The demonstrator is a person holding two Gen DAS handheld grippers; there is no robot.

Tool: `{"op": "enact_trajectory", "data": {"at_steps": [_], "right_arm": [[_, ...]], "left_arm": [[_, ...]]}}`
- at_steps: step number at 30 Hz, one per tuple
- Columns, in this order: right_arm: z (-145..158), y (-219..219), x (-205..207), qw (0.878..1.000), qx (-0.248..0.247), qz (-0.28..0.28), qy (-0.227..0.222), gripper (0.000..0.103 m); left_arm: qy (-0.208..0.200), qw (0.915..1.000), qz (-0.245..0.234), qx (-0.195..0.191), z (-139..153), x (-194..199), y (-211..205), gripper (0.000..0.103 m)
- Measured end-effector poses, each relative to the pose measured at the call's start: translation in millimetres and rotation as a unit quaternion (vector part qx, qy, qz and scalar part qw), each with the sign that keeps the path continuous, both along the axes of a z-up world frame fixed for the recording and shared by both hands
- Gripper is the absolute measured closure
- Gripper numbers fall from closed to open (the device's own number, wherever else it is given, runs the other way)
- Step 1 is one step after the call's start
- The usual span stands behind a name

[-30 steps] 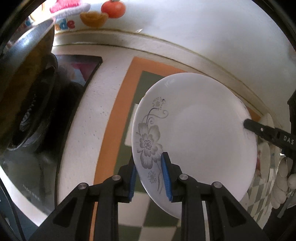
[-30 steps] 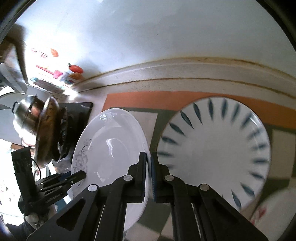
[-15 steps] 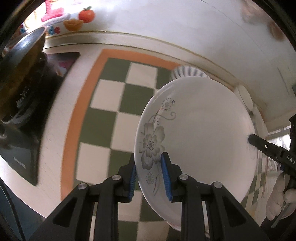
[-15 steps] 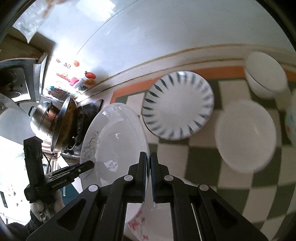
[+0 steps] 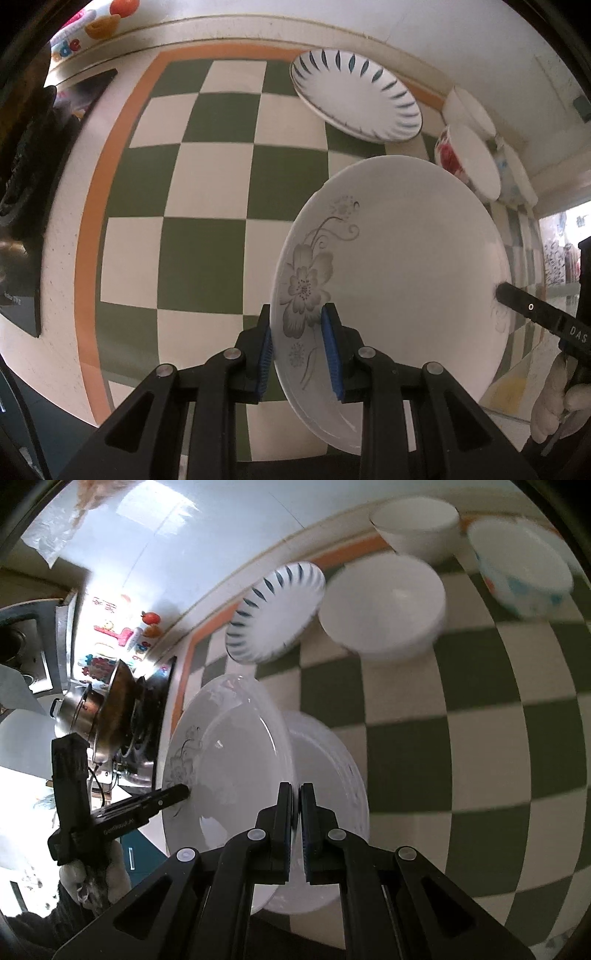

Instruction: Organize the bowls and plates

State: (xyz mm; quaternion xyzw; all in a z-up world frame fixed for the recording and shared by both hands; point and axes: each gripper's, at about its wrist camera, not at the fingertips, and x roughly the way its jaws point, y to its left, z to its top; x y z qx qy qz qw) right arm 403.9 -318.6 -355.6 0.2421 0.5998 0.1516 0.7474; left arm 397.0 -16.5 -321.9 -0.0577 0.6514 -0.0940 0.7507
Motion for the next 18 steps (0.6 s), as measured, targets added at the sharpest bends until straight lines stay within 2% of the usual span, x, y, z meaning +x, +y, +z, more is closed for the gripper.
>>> {"op": "enact_trajectory", "data": {"at_steps": [10,18], "right_arm": [[-36,-5,-9,0.999,0.0,-0.005,0.035,0.097],[-46,-3,-7,0.998,-0.015,0.002,0.053,0.097]], "left_arm": [[0.011,0.9994,-0.018,0.026,-18,-3,-13,0.08],[0.019,0.9989,-0.014,0.04,-30,0,-24,0.079]]}}
